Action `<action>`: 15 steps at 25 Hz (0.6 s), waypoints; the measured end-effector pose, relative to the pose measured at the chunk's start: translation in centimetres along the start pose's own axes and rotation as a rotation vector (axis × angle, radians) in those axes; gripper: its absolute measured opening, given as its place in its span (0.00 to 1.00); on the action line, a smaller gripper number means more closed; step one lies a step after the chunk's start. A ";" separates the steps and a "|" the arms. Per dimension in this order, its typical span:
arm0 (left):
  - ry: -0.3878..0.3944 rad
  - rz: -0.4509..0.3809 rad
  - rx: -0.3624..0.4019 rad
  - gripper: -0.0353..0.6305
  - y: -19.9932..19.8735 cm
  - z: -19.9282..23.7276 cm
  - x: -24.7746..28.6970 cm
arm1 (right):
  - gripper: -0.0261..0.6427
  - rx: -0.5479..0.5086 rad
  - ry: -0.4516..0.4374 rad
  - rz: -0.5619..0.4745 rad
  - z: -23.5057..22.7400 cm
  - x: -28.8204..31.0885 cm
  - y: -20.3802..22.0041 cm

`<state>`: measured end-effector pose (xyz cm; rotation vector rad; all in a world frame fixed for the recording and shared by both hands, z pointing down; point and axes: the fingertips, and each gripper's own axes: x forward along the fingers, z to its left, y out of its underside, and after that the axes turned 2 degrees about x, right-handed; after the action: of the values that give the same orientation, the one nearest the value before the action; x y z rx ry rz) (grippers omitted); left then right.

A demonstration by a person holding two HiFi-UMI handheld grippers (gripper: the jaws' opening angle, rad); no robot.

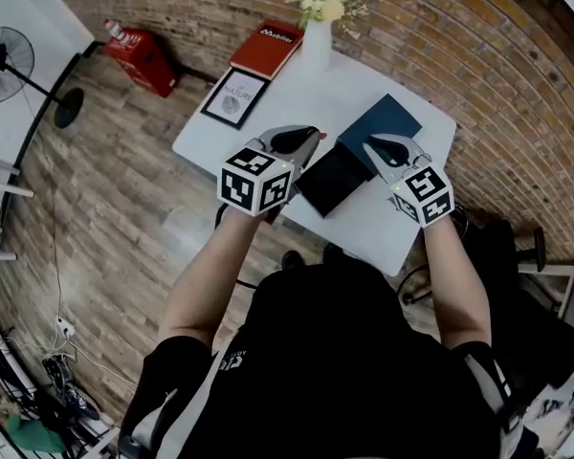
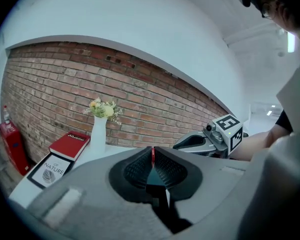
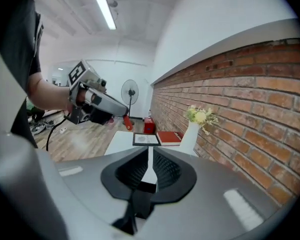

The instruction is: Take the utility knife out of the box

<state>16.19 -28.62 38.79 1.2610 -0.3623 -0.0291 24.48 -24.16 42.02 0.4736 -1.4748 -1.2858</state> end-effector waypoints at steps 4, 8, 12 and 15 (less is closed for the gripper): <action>-0.050 -0.019 0.030 0.08 -0.9 1.0 -1.7 | 0.04 0.095 0.059 -0.058 -1.1 -1.4 -0.6; -0.100 -0.053 0.051 0.08 -2.4 1.6 -2.7 | 0.04 0.137 0.085 -0.108 -1.9 -2.9 -1.3; -0.148 -0.084 0.077 0.08 -4.1 1.3 -2.5 | 0.04 0.188 0.094 -0.190 -3.8 -5.3 -2.0; -0.197 -0.100 0.090 0.08 -4.9 0.8 -1.9 | 0.04 0.217 0.102 -0.251 -5.7 -7.5 -2.4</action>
<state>15.00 -30.49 33.93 1.3682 -0.4746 -0.2256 31.24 -21.43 35.65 0.8779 -1.5095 -1.2783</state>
